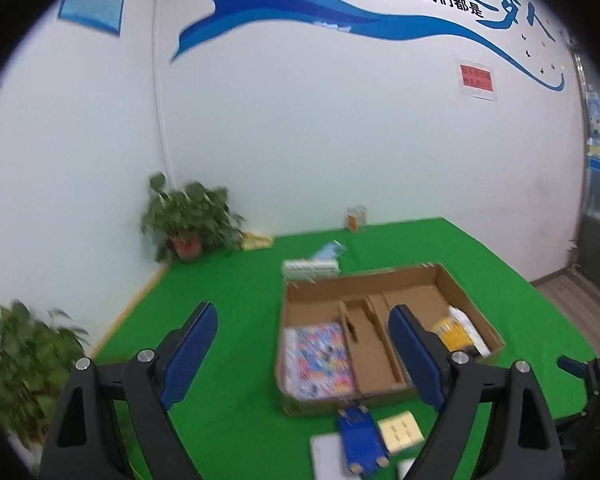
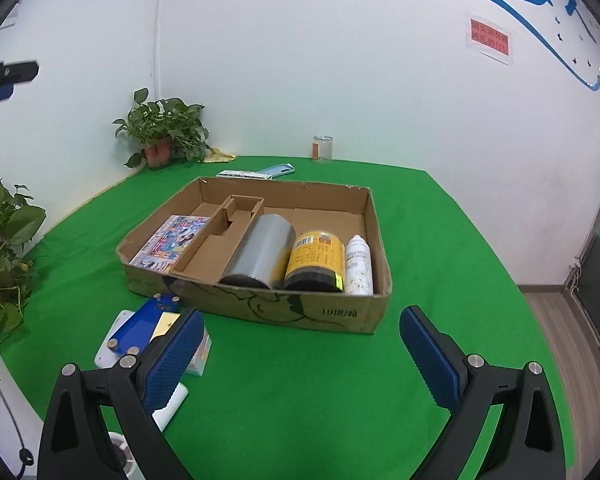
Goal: Organize rigid objects
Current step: 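Withdraw the left gripper from the box toward the white hair dryer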
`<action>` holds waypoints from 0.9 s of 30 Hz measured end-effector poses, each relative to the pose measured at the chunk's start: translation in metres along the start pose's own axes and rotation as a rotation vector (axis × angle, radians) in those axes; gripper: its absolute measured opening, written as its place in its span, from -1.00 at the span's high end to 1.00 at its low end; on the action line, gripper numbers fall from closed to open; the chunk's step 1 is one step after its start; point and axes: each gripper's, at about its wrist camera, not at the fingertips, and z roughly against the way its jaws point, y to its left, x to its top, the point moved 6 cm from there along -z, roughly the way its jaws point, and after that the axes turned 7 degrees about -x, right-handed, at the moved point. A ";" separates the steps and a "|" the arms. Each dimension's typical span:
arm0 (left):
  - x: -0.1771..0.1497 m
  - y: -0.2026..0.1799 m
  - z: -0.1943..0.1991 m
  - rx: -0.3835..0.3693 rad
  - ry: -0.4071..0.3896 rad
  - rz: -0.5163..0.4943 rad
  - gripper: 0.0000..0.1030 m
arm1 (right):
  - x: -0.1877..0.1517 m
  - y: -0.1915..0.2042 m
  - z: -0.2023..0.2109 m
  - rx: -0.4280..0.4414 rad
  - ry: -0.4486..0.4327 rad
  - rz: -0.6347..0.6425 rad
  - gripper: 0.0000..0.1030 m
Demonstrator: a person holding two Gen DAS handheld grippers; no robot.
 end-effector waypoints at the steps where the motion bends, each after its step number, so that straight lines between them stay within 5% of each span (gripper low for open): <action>1: -0.017 -0.006 -0.004 -0.052 0.033 0.009 -0.70 | -0.006 0.002 0.005 0.000 0.005 -0.006 -0.93; 4: -0.080 -0.025 -0.031 -0.192 0.162 0.053 -0.70 | -0.027 0.011 0.016 -0.013 0.016 -0.001 -0.93; 10: -0.169 -0.042 -0.053 -0.295 0.273 0.222 -0.70 | -0.070 0.027 0.014 -0.038 0.046 0.035 -0.93; 18: -0.181 -0.047 -0.039 -0.290 0.204 0.197 -0.67 | -0.087 0.029 0.021 -0.026 -0.031 0.023 -0.89; 21: -0.192 -0.052 -0.047 -0.399 0.268 0.211 -0.48 | -0.089 0.034 0.027 0.093 -0.050 0.015 -0.55; 27: -0.248 -0.062 -0.073 -0.594 0.519 0.377 -0.40 | -0.129 0.076 0.032 0.382 0.010 0.102 -0.60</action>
